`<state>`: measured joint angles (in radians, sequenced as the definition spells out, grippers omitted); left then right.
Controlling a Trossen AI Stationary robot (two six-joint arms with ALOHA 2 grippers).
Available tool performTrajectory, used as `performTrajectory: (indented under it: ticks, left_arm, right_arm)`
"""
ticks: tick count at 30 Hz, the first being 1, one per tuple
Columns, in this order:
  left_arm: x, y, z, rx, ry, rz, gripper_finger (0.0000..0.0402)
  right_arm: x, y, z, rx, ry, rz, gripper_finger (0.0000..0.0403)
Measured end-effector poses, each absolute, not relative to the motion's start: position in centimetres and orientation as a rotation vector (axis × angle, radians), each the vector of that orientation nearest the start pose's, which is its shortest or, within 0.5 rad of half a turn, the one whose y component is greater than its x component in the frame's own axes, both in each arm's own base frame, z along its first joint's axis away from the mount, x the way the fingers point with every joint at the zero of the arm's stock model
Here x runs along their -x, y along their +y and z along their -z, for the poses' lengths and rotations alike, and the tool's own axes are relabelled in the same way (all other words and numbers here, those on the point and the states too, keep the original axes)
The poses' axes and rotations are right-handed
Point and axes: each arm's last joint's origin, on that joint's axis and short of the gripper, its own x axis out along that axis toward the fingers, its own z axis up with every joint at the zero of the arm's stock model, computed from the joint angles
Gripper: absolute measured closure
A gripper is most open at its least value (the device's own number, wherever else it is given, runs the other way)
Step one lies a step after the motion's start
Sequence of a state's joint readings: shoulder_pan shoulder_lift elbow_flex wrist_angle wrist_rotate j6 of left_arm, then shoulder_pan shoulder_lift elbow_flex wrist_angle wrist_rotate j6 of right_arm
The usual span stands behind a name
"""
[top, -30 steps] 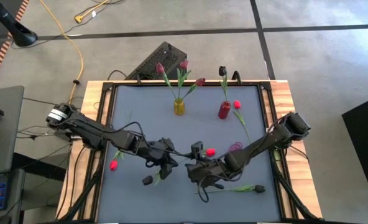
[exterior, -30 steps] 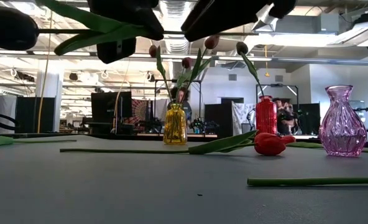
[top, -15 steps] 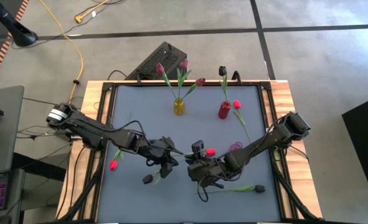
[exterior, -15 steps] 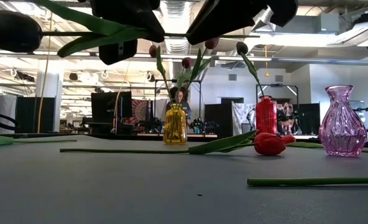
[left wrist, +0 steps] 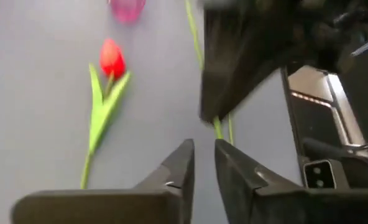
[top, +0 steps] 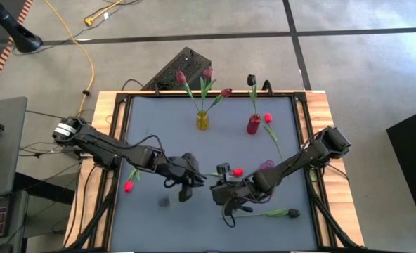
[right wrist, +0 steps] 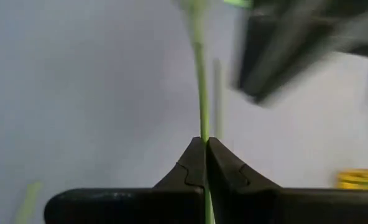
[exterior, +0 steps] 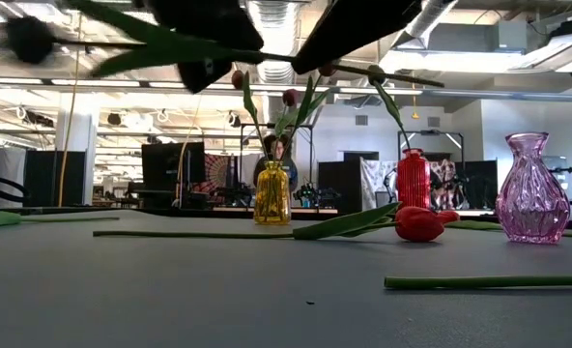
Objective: Sort flowers into vase by color
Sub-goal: Put the left black flower into the red vase
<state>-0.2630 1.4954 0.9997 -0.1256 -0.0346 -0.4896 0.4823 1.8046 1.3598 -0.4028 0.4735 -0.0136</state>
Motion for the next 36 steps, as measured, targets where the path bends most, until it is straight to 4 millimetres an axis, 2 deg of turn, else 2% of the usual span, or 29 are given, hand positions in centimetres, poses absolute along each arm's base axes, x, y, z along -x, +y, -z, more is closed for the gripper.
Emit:
performTrajectory:
  ticks: [3,8,10,14,17,20,24,28,32,36]
  left_arm:
    - [-31.4,-7.6,-25.9,0.272,0.551,0.09,0.0317]
    - [-30.6,-5.3,-30.1,0.129,0.297,0.07,0.0267]
    - [-29.9,-4.5,-31.6,0.081,0.222,0.059,0.0256]
    - [-28.4,-3.7,-33.6,0.012,0.127,0.057,0.025]
    - [-27.9,-3.6,-33.8,-0.025,0.071,0.08,0.0256]
    - [-27.9,-3.7,-33.1,-0.028,0.085,0.089,0.0264]
    - [-27.8,-3.7,-31.7,-0.025,0.086,0.1,0.0274]
    - [-27.6,-3.6,-30.3,-0.02,0.034,0.098,0.0282]
    - [-27.4,-3.4,-29.6,-0.021,-0.028,0.089,0.0287]
    - [-27.3,-3.0,-29.0,-0.053,-0.044,0.074,0.0287]
  right_arm:
    - [-34.8,17.1,-23.6,0.403,0.799,-0.089,0.0378]
    - [-34.1,16.6,-22.5,0.47,0.832,-0.117,0.0378]
    - [-33.7,16.1,-22.5,0.452,0.789,-0.109,0.0378]
    - [-32.0,15.0,-22.9,0.417,0.64,-0.117,0.0378]
    - [-29.5,13.8,-23.3,0.382,0.5,-0.15,0.0378]
    - [-26.3,12.2,-23.7,0.316,0.308,-0.143,0.0378]
    - [-22.3,9.0,-23.1,0.247,0.024,-0.069,0.0378]
    - [-19.3,5.6,-22.4,0.167,-0.246,0.059,0.0378]
    - [-17.5,2.6,-21.9,0.148,-0.407,0.161,0.0378]
    - [-17.3,-0.1,-22.0,0.185,-0.452,0.246,0.0378]
